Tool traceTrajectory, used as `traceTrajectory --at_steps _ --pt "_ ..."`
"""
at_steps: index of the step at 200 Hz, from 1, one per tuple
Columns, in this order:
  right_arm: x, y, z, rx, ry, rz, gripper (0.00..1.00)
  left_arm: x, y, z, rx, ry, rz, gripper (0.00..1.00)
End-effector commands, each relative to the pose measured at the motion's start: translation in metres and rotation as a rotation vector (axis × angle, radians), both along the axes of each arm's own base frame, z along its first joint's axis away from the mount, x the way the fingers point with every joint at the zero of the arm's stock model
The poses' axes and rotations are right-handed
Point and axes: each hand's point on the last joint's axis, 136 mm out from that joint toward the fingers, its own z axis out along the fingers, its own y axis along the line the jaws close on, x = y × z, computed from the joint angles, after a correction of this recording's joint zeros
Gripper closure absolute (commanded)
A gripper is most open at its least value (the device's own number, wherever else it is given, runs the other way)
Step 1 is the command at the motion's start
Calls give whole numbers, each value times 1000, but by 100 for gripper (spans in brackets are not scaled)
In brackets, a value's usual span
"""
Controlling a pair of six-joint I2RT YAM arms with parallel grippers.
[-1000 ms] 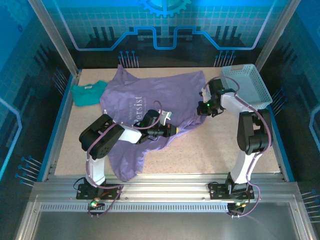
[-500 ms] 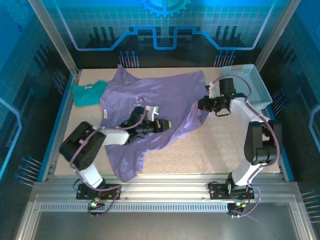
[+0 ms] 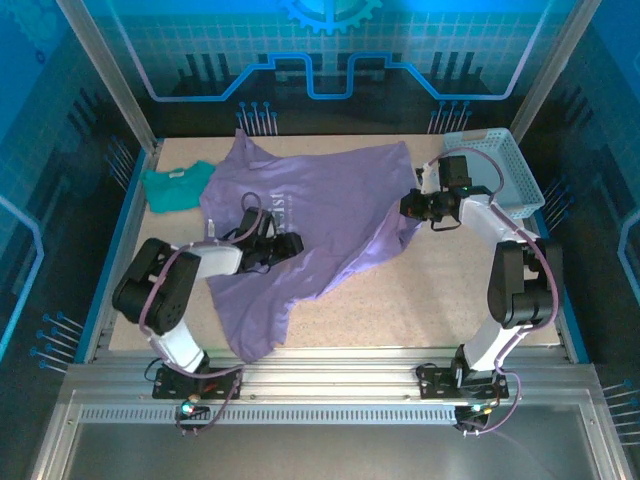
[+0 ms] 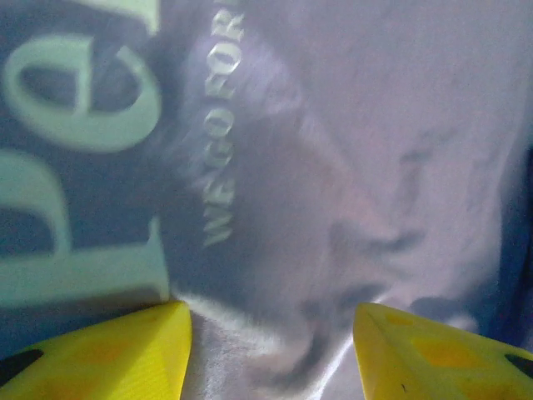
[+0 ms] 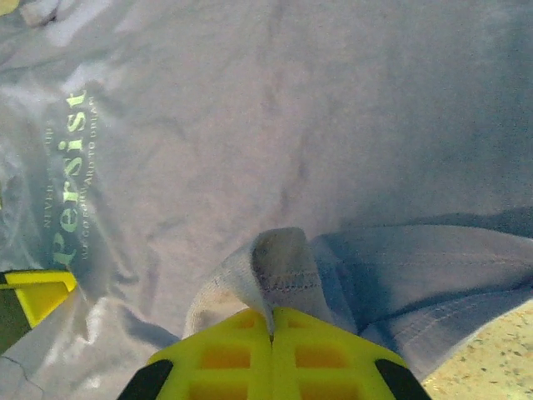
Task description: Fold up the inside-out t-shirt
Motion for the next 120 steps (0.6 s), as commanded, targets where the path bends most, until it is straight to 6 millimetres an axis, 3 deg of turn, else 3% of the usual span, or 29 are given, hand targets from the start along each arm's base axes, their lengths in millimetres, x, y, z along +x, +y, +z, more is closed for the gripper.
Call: traceTrajectory --at_steps 1,27,44,59,72,92,106,120 --pt "9 -19 -2 -29 5 -48 100 17 -3 -17 20 44 12 45" --pt "16 -41 -2 -18 16 -131 100 50 -15 -20 15 26 10 45" --pt "21 -45 0 -10 6 -156 100 77 -26 -11 3 -14 0 45" --pt "23 -43 2 -2 3 -153 100 98 -32 11 4 -75 -11 45" --pt "22 -40 2 -3 5 -146 100 102 -32 32 9 -127 -27 44" --pt "18 -39 2 -12 4 -139 100 76 -25 57 39 -179 -44 43" --pt "15 -38 2 -11 3 -136 100 38 -18 62 67 -178 -51 42" --pt "13 -36 2 -14 3 -130 100 -12 -4 49 132 -126 -47 42"
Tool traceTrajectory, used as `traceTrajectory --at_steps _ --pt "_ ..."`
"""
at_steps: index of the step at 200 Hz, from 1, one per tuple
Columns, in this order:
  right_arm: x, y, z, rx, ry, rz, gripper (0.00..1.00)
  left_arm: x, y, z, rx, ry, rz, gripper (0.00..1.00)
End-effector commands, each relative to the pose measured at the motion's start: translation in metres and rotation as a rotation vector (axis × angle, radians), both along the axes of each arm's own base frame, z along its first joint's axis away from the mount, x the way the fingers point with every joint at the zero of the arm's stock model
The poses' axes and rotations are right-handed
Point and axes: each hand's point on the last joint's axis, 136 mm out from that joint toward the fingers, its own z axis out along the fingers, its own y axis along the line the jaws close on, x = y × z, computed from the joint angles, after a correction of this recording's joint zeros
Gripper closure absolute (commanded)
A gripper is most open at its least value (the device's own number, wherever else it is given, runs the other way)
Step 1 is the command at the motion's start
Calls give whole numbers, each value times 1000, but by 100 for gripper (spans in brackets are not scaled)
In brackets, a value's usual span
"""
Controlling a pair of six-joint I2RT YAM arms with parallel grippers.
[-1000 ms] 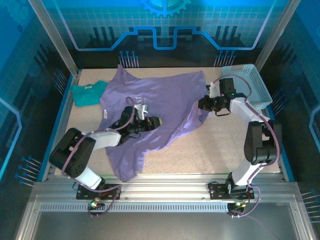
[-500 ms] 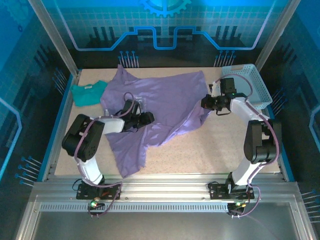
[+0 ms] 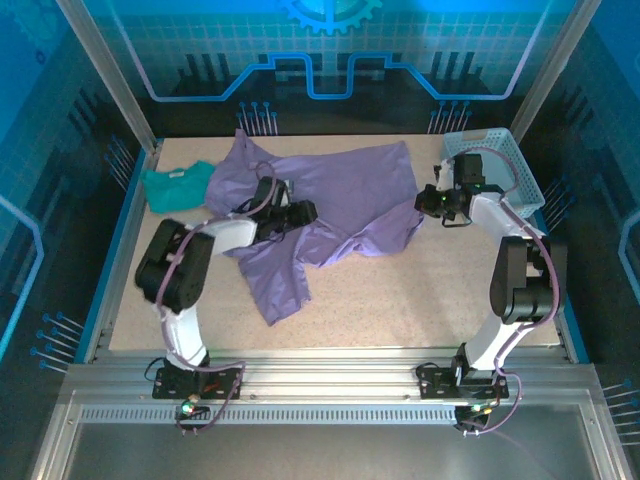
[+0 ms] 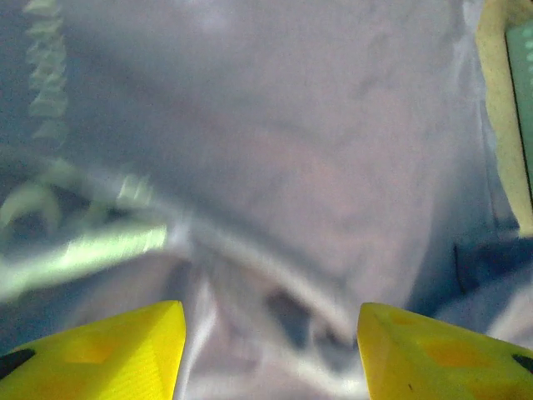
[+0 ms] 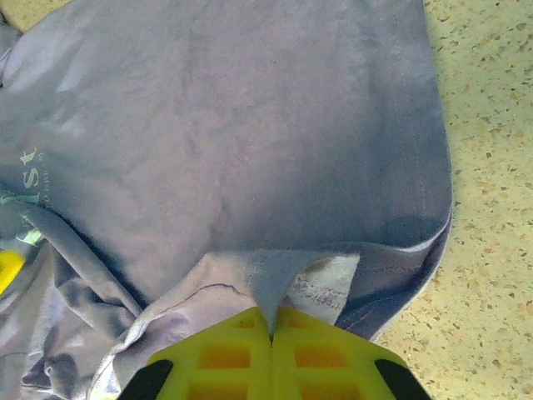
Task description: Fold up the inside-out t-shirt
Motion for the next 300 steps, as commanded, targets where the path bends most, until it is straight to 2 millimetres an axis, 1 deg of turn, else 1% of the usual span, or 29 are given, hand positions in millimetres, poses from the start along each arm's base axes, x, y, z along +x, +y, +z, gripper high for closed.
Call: traceTrajectory --at_steps 1,8,20,35,47,59,68,88,113,136,153,173,222,239,249,260,276,287,293,300 --pt "-1 6 6 -1 -14 11 100 -69 16 3 112 23 -15 42" --pt "-2 7 6 -3 -15 15 100 -95 25 -5 160 62 -10 42" --pt "-2 10 6 -6 -15 22 100 -136 47 -17 261 135 24 41" --pt "-2 17 6 -8 -18 37 100 -178 70 -24 334 207 65 42" --pt "-2 22 5 -10 -19 51 100 -205 77 -26 347 249 76 42" --pt "-2 27 4 -12 -17 62 100 -226 75 -30 334 299 70 42" --pt "-2 29 3 -13 -14 69 100 -238 72 -35 340 332 56 42" --pt "-3 32 0 -14 -11 79 100 -253 70 -42 372 380 30 44" --pt "-5 32 -2 -22 -6 88 100 -259 70 -48 389 397 27 45" --pt "-7 31 1 -28 -12 91 100 -264 76 -50 417 401 39 45" --pt "-7 31 2 -30 -13 90 100 -266 78 -55 423 407 44 45" --pt "-7 32 -1 -24 -6 94 100 -265 76 -60 427 413 33 46" --pt "-9 34 -5 -23 6 98 100 -257 62 -73 411 416 -1 64" --pt "-11 33 -5 -26 8 96 100 -256 60 -75 408 412 -6 74" --pt "-12 32 -4 -33 4 93 100 -254 60 -73 406 399 -3 80" --pt "-14 29 -1 -40 -2 84 100 -249 61 -66 407 368 4 86" --pt "-13 27 9 -39 -32 76 100 -235 63 -43 405 272 27 93" --pt "-11 28 23 -28 -75 83 100 -219 66 -18 400 175 53 98" --pt "-10 28 34 -26 -105 86 100 -208 69 0 392 116 75 100" --pt "-9 28 48 -27 -142 84 100 -195 75 23 373 44 107 100"
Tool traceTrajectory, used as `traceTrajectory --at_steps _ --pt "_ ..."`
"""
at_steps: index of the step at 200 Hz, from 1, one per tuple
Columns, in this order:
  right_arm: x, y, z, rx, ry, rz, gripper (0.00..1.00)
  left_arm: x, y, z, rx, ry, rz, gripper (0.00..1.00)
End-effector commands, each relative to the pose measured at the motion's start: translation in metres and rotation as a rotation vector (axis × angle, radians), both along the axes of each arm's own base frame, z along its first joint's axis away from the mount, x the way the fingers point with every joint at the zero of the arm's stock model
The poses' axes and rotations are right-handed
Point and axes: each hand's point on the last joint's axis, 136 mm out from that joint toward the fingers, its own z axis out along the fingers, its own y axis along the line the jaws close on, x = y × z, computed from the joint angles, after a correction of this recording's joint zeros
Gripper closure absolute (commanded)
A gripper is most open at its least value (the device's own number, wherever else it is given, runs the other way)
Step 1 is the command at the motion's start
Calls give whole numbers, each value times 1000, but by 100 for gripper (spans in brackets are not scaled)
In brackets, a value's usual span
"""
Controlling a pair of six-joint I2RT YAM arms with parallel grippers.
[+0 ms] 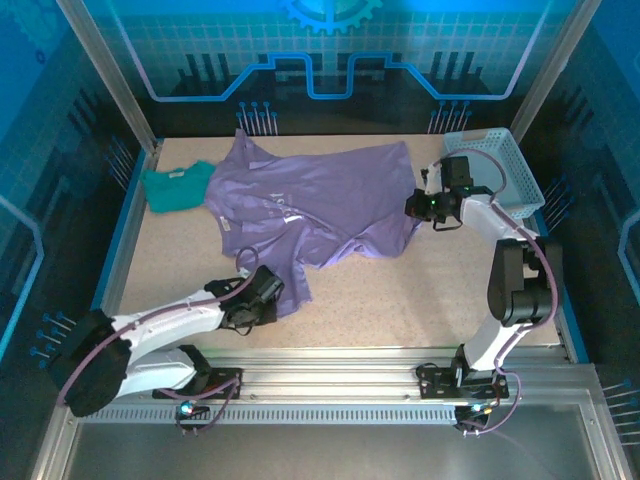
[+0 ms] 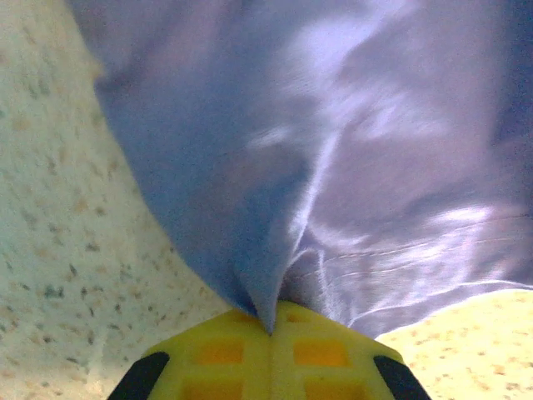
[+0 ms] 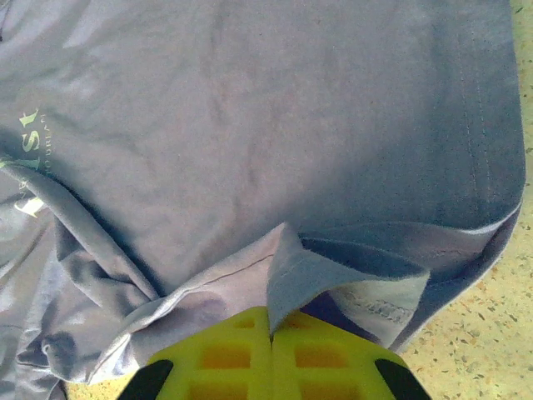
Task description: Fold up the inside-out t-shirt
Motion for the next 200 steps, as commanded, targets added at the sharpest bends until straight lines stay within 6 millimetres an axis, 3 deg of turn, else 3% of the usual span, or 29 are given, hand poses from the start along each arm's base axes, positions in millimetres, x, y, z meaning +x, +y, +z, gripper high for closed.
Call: traceTrajectory --at_steps 1,24,43,62,81,106,127,145,162,172,200 --pt "2 1 50 2 -146 18 100 50 3 75 -47 -289 26 100" --pt "-1 -10 98 -36 -268 -10 100 85 29 169 -134 -565 110 100" --pt "-16 -28 139 -72 -368 -60 100 90 54 262 -147 -806 145 100" --pt "-44 -51 185 -99 -478 -135 100 76 78 354 -80 -1004 152 100" --pt "-83 -71 239 -124 -613 -211 100 51 95 431 -50 -1158 147 100" --pt "-143 -84 306 -194 -779 -288 100 17 120 503 10 -1285 167 100" --pt "-182 -85 348 -227 -871 -312 100 9 129 536 54 -1322 176 100" --pt "-190 -81 366 -219 -907 -300 100 27 130 543 143 -1298 196 100" --pt "-172 -81 368 -211 -889 -288 100 64 124 533 207 -1233 207 100" --pt "-156 -82 367 -208 -874 -284 100 92 124 521 158 -1174 216 100" --pt "-98 -90 364 -223 -842 -287 100 173 159 494 62 -1049 314 100"
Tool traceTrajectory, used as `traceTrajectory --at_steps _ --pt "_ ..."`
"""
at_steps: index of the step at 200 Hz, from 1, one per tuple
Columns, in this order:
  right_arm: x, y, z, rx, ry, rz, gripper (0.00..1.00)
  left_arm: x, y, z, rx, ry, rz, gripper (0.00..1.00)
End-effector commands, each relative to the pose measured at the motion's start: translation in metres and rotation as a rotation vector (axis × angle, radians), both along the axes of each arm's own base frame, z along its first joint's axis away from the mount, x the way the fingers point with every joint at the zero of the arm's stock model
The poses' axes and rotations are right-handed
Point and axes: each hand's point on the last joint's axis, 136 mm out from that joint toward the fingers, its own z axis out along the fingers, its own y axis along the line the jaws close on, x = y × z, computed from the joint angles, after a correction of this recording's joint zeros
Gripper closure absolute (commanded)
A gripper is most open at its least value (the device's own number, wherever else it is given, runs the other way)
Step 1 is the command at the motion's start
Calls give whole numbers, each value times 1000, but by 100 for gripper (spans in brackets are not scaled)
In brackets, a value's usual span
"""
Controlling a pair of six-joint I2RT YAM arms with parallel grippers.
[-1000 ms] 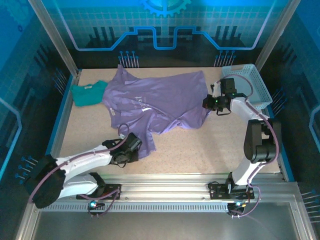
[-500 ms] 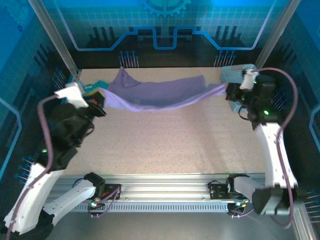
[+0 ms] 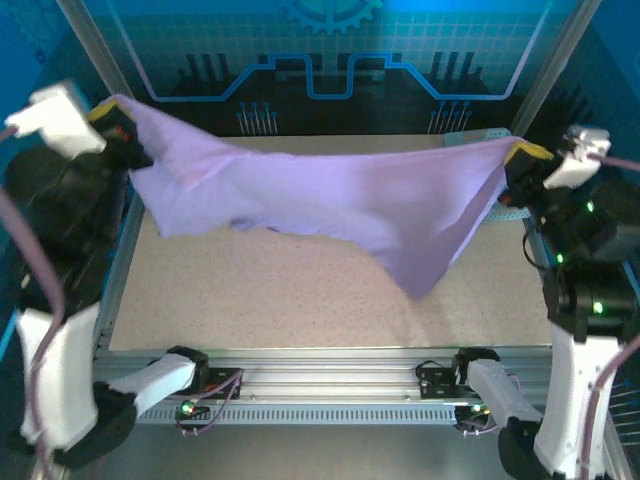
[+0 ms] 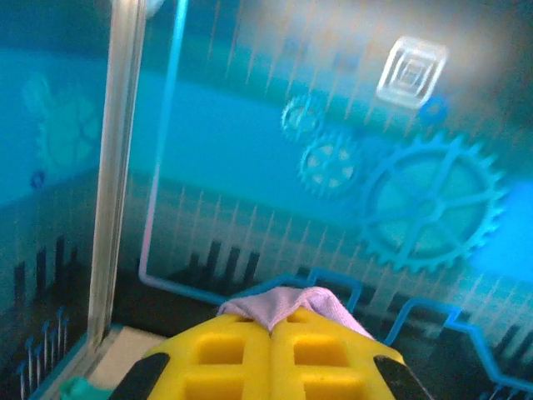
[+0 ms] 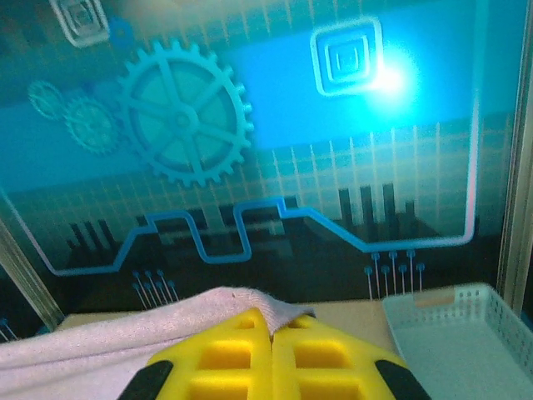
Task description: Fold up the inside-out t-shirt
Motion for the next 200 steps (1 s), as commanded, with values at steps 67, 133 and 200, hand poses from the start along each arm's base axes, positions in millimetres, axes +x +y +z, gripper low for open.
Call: traceTrajectory --at_steps 67,133,200 --pt "113 -7 -6 -56 108 7 100 110 5 1 -69 58 -106 100" --pt "14 9 37 -71 -21 50 100 -51 -8 63 -74 -229 -169 100" --pt "-94 11 87 -105 -204 7 100 -145 -17 109 -31 -402 -208 100"
